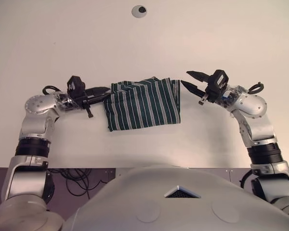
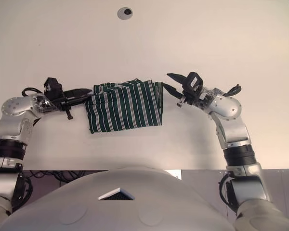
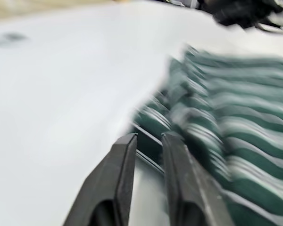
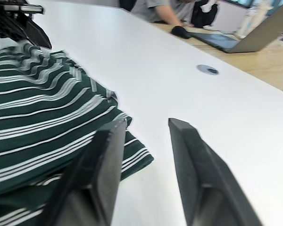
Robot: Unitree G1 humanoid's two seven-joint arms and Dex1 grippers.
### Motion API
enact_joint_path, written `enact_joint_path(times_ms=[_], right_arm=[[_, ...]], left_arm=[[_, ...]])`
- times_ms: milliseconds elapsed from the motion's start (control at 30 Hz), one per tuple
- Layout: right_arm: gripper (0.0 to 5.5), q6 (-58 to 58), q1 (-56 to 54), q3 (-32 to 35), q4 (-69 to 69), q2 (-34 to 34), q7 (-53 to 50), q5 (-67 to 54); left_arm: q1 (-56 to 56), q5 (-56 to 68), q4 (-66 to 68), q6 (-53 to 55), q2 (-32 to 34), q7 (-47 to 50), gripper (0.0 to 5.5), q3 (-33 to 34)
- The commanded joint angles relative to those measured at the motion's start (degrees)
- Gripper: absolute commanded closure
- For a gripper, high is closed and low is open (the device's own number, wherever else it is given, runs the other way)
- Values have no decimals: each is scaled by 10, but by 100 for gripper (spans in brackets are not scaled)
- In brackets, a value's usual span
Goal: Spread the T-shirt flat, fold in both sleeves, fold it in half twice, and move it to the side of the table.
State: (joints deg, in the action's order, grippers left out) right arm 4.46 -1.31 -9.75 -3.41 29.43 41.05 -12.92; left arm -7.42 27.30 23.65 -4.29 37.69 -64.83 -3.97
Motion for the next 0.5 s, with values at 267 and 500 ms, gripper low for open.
enact_joint_path(times_ms=[267,500], right_arm=[[246,21,9,-171,33,-153,-25,99],[246,-99,-49,-76,-241,-111,-229,199]], left_arm=[[-127,-114,143,-35,-97,311,341,85],[-135,-98,142,-333,-305,491,341,181]])
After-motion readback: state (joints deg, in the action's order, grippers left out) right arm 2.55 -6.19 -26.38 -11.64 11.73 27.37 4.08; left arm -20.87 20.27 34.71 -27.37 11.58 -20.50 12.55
